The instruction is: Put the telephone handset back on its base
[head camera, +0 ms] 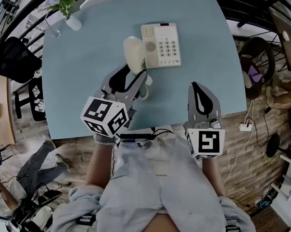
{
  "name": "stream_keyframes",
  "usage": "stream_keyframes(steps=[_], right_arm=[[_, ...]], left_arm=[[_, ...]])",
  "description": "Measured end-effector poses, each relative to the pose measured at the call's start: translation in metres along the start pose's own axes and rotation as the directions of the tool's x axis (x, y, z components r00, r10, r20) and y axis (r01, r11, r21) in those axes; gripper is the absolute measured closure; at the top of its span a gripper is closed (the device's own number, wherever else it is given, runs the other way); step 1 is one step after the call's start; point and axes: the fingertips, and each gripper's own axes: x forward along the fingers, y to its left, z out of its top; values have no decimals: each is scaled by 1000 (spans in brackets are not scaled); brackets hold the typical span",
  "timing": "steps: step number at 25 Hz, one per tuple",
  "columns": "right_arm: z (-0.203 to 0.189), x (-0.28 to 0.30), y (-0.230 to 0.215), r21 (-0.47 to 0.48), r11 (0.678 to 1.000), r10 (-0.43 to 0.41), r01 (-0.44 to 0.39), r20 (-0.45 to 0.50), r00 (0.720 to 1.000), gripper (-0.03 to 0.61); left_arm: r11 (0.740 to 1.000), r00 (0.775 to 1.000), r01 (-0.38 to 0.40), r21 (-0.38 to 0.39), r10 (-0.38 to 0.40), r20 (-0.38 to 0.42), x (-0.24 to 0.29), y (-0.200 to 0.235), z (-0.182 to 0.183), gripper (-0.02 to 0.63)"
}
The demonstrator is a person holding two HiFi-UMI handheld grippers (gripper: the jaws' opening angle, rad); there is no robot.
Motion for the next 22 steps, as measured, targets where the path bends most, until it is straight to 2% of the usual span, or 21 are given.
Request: stream_keyframes(steps=[9,22], right_arm=[[-10,14,-13,2,999,32,-32,-18,999,572],[-22,30,-30,15,998,54,-53,-44,998,572]], left_arm=[[998,998,-54,-28,53,-33,32,14,-10,411],[987,979,-152,-56,143,-143,73,42,-43,411]])
